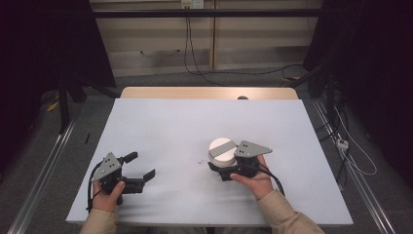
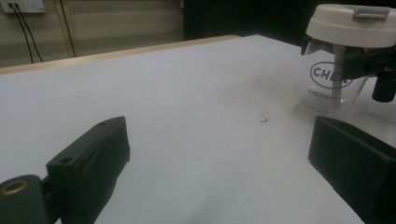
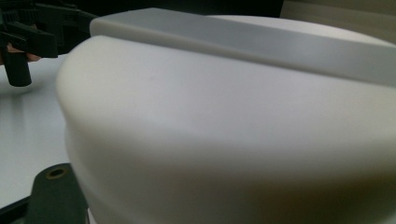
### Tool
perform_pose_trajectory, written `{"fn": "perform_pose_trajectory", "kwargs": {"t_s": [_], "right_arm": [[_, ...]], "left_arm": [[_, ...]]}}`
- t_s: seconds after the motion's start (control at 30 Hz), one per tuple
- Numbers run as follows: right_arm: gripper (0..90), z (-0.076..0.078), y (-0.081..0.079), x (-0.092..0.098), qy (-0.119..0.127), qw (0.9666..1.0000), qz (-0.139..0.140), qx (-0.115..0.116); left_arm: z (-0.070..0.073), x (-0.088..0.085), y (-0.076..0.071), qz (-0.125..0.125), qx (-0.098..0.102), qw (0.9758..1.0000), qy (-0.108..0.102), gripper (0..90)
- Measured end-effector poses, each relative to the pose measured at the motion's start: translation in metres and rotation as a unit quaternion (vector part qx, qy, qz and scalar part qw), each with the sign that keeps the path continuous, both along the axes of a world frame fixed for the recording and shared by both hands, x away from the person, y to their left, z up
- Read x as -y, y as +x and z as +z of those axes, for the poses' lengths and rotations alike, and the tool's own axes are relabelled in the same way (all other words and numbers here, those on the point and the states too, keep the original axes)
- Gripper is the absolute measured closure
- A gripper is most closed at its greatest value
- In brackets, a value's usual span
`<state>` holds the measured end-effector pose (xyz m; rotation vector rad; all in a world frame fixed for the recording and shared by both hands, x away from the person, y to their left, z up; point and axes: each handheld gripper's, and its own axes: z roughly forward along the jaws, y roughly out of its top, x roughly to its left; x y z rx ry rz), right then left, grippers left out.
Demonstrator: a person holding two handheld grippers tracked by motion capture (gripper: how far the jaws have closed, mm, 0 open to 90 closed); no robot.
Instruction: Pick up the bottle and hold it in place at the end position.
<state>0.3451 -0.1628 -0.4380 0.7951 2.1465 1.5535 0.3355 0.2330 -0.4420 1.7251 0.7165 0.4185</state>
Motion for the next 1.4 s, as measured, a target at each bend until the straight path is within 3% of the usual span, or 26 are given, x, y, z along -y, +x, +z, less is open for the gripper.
{"fn": "perform_pose_trajectory", "kwargs": {"t_s": [1.4], "right_arm": [[18.5, -0.002, 0.029, -0.010, -0.003, 0.9999, -0.010, -0.004]], "left_arm": [[-0.001, -0.001, 0.000, -0.002, -0.002, 1.0000, 0.003, 5.1]]}}
